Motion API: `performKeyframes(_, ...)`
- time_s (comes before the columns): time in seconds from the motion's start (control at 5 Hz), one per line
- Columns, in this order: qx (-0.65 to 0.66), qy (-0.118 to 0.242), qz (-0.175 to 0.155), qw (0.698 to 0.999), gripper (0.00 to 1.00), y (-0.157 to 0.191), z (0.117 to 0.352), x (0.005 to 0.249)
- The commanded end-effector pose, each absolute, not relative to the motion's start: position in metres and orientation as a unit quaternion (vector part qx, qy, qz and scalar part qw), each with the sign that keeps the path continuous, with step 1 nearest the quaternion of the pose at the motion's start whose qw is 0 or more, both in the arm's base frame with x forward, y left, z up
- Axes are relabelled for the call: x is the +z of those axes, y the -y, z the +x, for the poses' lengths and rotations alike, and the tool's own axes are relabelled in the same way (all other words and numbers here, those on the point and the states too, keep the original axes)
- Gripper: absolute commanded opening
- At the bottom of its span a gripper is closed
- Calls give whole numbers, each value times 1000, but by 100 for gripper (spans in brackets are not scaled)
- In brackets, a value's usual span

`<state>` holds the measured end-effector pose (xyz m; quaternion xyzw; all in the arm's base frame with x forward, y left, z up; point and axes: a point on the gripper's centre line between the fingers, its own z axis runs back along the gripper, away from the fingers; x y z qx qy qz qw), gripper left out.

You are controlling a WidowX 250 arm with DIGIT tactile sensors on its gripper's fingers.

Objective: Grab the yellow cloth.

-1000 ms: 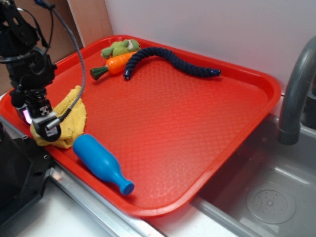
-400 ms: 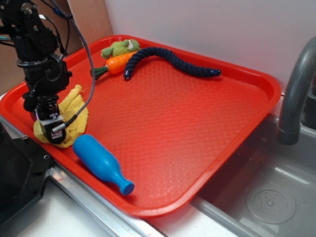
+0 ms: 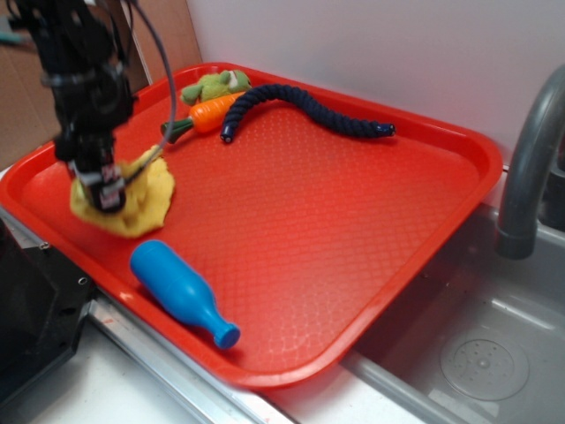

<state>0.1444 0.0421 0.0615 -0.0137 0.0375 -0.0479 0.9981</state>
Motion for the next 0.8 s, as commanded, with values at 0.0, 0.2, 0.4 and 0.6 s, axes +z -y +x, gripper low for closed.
performKeyframes(0.0, -4, 67, 41, 997, 0, -50, 179, 167)
performKeyframes(0.2, 8, 64, 30, 997, 0, -47, 194, 217)
performKeyframes(0.4, 7, 61, 40, 997, 0, -43, 209, 241)
performKeyframes(0.6, 12, 69, 37, 997, 0, -43, 209, 238)
